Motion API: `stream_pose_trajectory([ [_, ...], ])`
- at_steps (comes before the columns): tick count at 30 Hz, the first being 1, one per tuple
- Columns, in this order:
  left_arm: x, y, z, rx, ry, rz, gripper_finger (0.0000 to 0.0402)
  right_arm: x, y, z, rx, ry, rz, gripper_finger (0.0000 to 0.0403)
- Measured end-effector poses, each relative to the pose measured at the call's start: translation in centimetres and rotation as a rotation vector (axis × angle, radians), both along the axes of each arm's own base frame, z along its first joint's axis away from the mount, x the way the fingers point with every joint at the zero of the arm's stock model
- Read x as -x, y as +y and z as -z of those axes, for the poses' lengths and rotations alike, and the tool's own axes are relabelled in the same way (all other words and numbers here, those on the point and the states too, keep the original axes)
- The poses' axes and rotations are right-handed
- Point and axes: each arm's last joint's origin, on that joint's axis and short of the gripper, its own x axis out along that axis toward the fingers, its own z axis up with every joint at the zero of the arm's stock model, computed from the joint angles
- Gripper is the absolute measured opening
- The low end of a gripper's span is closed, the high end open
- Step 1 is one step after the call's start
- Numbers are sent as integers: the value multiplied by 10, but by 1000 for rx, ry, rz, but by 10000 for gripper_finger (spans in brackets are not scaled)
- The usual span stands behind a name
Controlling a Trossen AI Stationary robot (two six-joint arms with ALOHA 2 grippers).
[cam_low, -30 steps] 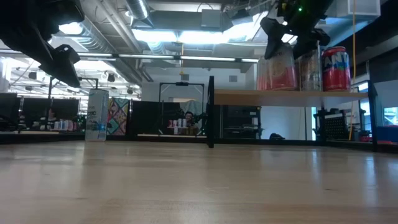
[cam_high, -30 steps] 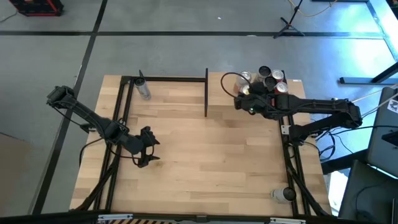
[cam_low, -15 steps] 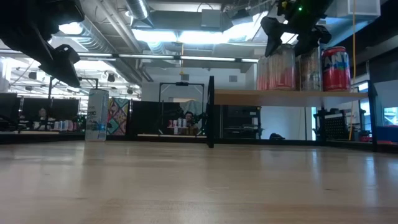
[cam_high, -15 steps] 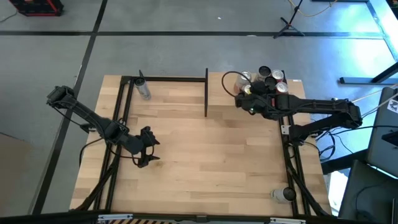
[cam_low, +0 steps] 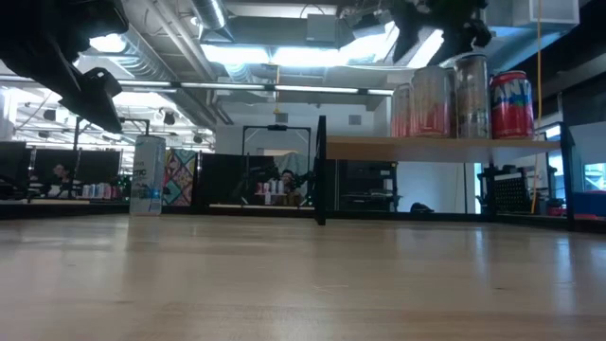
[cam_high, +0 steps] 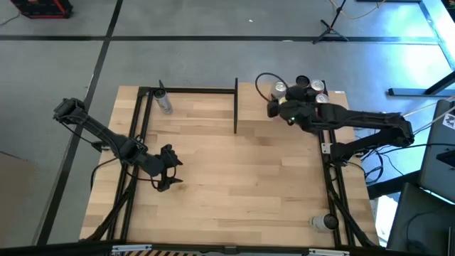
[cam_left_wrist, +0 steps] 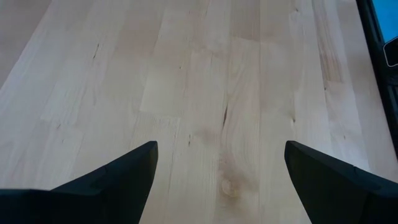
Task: Place canned beverage on shelf
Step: Put the orange soda can on the shelf aligned with the other orange soda can
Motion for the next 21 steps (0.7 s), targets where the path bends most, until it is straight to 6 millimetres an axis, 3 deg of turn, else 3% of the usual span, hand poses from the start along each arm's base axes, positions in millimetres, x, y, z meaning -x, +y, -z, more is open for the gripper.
stream_pose_trajectory([
  [4, 0, 0, 0, 0, 0, 0, 339, 1, 2, -21, -36, 0, -90, 363],
  [7, 0, 0, 0, 0, 0, 0, 339, 3, 11, -26, -118, 26, -199, 363],
  [14, 0, 0, 0, 0, 1, 0, 339, 8, 45, -22, -249, 78, -345, 363],
  [21, 0, 0, 0, -5, -2, -4, 339, 29, 59, -2, -319, 219, -249, 363],
])
